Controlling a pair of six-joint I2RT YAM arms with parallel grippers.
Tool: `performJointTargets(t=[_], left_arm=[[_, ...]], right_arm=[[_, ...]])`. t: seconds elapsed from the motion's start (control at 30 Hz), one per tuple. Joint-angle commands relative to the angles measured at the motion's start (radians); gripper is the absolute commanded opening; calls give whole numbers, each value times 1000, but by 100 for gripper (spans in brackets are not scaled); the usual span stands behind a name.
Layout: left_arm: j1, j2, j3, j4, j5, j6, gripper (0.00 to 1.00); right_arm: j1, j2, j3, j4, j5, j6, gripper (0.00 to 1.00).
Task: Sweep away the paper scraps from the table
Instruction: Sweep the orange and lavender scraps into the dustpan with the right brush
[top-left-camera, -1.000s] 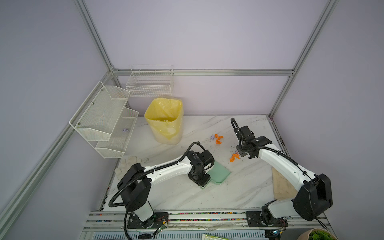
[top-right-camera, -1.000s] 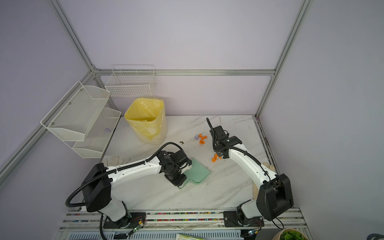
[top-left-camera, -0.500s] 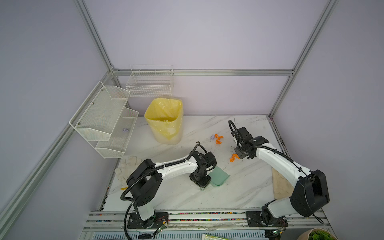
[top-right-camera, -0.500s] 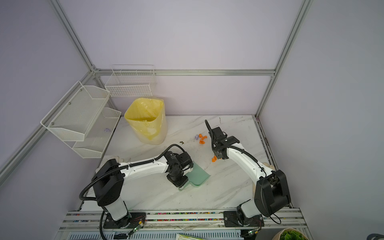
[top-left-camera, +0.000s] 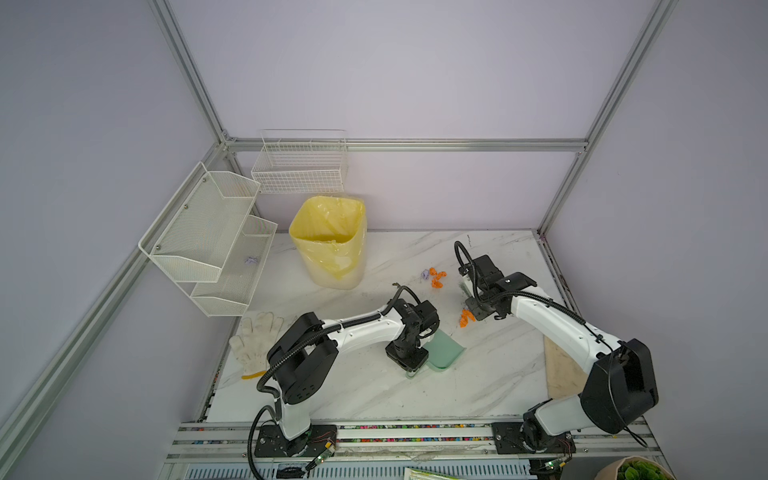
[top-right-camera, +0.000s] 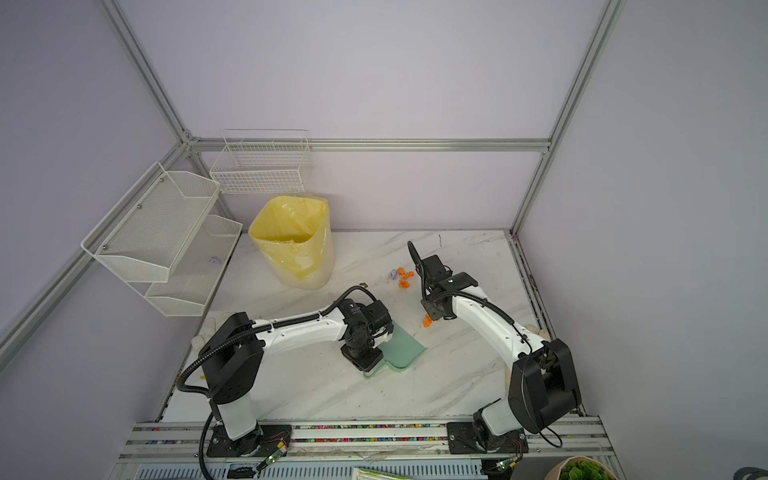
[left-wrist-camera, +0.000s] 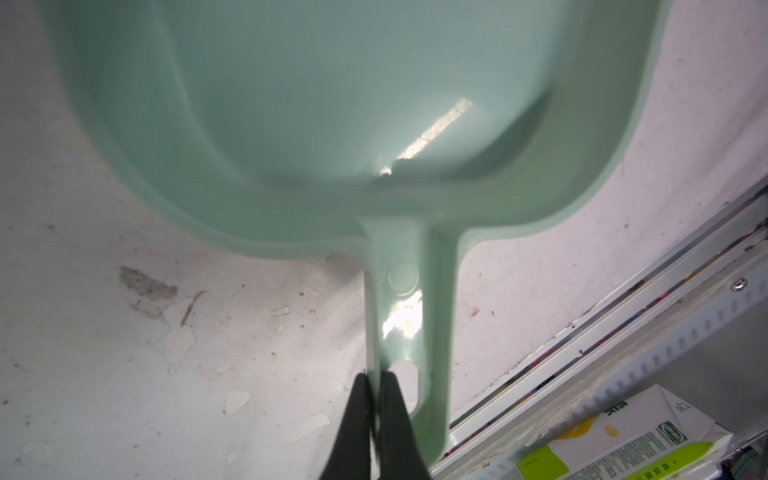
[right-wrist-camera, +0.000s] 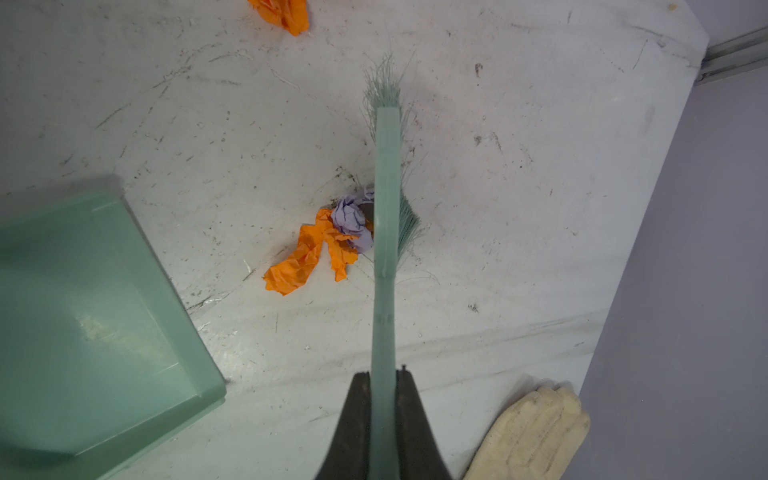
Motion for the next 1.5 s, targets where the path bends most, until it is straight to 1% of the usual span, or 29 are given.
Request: performJointTargets(t=[0.0, 0.2, 0.3, 0.47, 0.6, 0.7, 1.03, 1.23, 1.33, 1.47], left_arm=[[11, 10, 108, -8, 26, 23, 0], [30, 40, 147, -18, 37, 30, 0], [34, 55, 171, -25, 47, 29, 0], [40, 77, 199, -31, 50, 28, 0], [50, 95, 215, -31, 50, 27, 0], [61, 106, 226, -31, 48, 26, 0], [114, 105, 227, -30, 44, 35, 0], [131, 87, 209, -29, 32, 40, 0], [139, 74, 189, -22, 25, 40, 0], [144, 51, 169, -11, 31, 53, 0]], right_arm=[[9, -45, 4, -52, -42, -16, 0], [14, -49, 24, -76, -102, -37, 0], [30, -34, 28, -90, -101, -38, 0], [38, -27, 48, -98, -132, -47, 0], [39, -38, 65, -107, -199, -70, 0], [43, -51, 66, -109, -227, -79, 0], [120, -77, 65, -123, -311, -115, 0], [122, -144, 103, -100, -369, -98, 0], [122, -166, 102, -64, -369, -41, 0], [122, -159, 116, -54, -260, 34, 0]])
